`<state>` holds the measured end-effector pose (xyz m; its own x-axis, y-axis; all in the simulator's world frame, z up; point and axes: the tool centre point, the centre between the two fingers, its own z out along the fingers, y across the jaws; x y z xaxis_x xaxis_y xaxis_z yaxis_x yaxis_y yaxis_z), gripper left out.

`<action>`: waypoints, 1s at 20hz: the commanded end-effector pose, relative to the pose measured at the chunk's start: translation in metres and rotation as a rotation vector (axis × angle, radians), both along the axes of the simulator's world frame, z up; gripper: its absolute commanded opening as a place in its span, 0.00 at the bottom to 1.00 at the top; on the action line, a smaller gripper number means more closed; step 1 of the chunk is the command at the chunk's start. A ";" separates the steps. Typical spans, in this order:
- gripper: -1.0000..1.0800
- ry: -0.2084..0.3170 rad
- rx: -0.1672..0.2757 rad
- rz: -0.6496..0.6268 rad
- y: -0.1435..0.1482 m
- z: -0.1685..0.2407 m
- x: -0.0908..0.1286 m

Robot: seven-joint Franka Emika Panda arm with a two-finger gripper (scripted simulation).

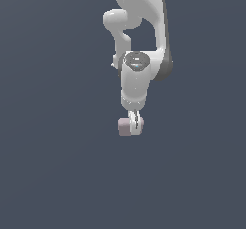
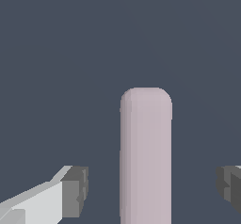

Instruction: Pick up the object and move it to a goal position.

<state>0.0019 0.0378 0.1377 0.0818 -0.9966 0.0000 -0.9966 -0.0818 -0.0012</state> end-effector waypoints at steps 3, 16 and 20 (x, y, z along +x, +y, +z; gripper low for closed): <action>0.96 0.001 -0.001 -0.003 0.000 -0.022 -0.001; 0.00 0.001 0.000 -0.004 0.000 -0.042 0.000; 0.00 0.001 0.000 -0.004 0.000 -0.042 0.000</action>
